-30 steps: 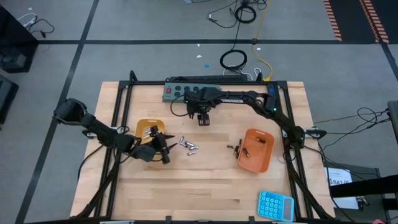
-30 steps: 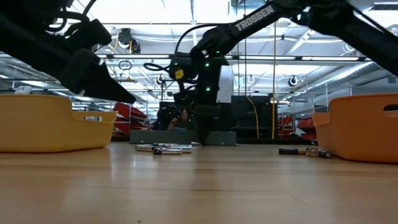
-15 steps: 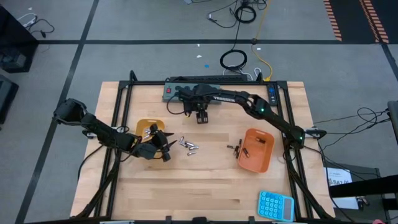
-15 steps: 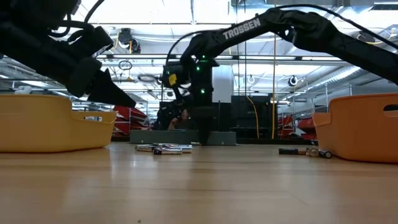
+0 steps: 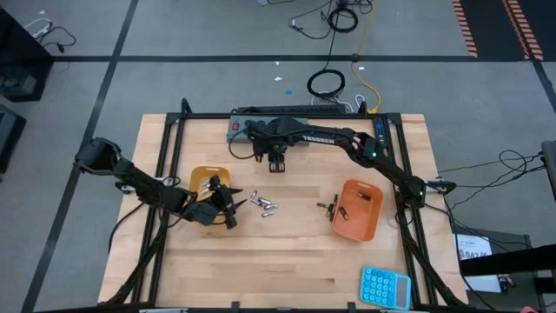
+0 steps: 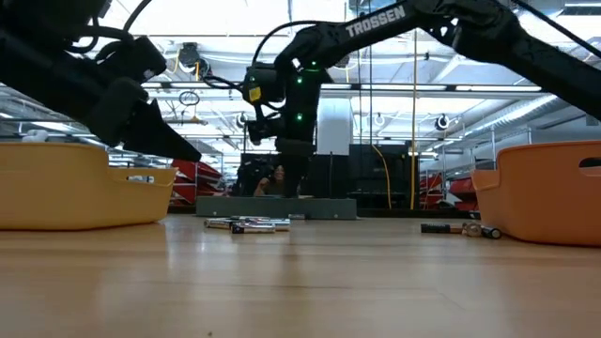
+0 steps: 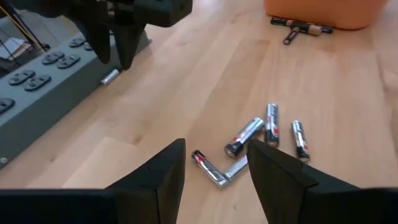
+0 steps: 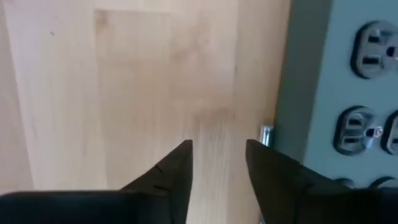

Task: Sort batteries
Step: Put the silver battery into the yellow bin

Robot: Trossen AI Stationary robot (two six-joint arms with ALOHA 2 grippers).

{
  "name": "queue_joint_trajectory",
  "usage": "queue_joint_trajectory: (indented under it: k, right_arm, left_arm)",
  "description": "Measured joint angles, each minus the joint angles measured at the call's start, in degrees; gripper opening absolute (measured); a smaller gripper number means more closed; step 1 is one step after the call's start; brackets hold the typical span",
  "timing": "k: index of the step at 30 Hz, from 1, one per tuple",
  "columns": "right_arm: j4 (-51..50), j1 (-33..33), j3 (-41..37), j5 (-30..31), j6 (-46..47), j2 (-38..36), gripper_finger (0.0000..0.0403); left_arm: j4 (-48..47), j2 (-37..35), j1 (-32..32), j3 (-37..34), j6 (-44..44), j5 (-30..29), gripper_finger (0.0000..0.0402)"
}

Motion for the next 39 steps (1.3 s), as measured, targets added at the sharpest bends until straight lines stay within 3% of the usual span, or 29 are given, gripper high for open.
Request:
queue_joint_trajectory:
  k: [3, 11, 16, 25, 39]
  right_arm:
    - [8.75, 0.07, -9.09, -0.27, 1.91, -4.16, 0.0123]
    - [41.82, -0.09, -45.45, 3.81, 7.04, -24.47, 0.0114]
    - [45.68, -1.14, -54.17, 1.84, 8.29, -29.27, 0.0114]
    - [40.75, -6.32, -50.47, -2.79, 4.47, -24.17, 0.0114]
    - [19.99, -4.01, -23.87, -3.62, -3.60, -9.19, 0.0114]
  left_arm:
    - [-0.43, 0.00, -1.13, -0.06, -1.63, -0.02, 0.0183]
    - [-1.01, 0.00, -2.14, -0.66, -4.96, -1.06, 0.0183]
    - [0.65, 0.00, -1.94, -0.66, -4.43, -1.74, 0.0183]
    - [0.90, -0.02, -1.78, -0.66, -2.86, -2.39, 0.0183]
    - [0.66, -0.02, 0.40, -0.66, -1.42, -2.08, 0.0183]
